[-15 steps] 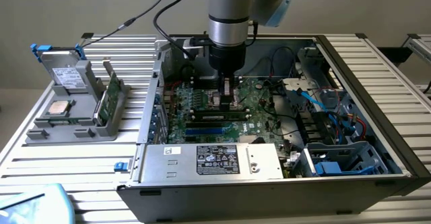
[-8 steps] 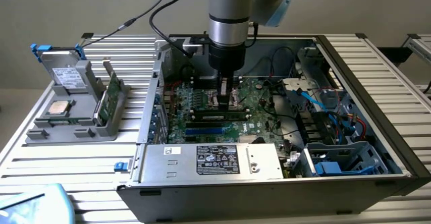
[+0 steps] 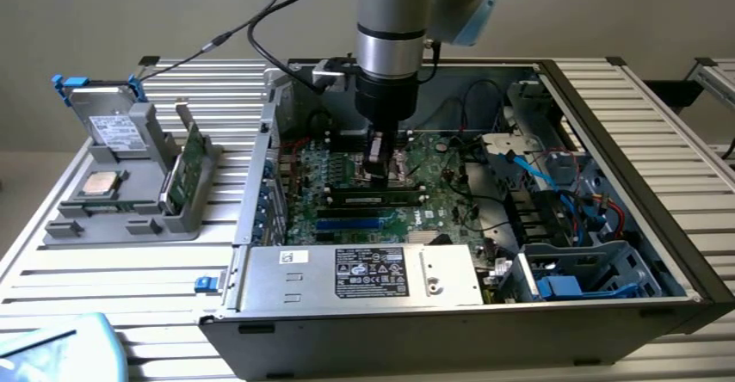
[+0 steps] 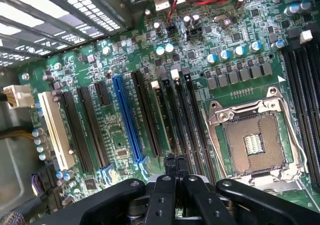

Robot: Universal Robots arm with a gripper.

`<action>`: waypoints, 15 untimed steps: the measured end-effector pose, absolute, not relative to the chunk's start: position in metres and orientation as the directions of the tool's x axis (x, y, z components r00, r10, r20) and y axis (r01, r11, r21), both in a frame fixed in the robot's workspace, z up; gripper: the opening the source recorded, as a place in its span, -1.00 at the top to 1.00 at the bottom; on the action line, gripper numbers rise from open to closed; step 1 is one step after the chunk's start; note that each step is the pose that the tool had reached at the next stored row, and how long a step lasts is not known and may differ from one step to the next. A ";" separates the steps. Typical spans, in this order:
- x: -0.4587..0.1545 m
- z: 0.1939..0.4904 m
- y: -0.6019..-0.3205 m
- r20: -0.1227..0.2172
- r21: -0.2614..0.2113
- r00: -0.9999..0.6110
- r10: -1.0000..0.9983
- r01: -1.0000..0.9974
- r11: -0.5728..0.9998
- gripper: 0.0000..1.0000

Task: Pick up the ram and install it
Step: 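Press down the ram until it locks into place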

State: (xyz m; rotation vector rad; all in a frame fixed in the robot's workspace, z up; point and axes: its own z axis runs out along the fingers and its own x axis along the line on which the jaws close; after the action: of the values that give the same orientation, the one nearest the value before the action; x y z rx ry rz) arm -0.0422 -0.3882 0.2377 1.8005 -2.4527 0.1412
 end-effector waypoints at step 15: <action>-0.042 0.238 -0.388 0.132 -0.018 -0.519 -0.845 -0.853 0.521 0.79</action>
State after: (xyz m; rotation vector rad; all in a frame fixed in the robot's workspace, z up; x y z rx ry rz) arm -0.0422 -0.3882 0.2377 1.4820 -2.6460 0.1219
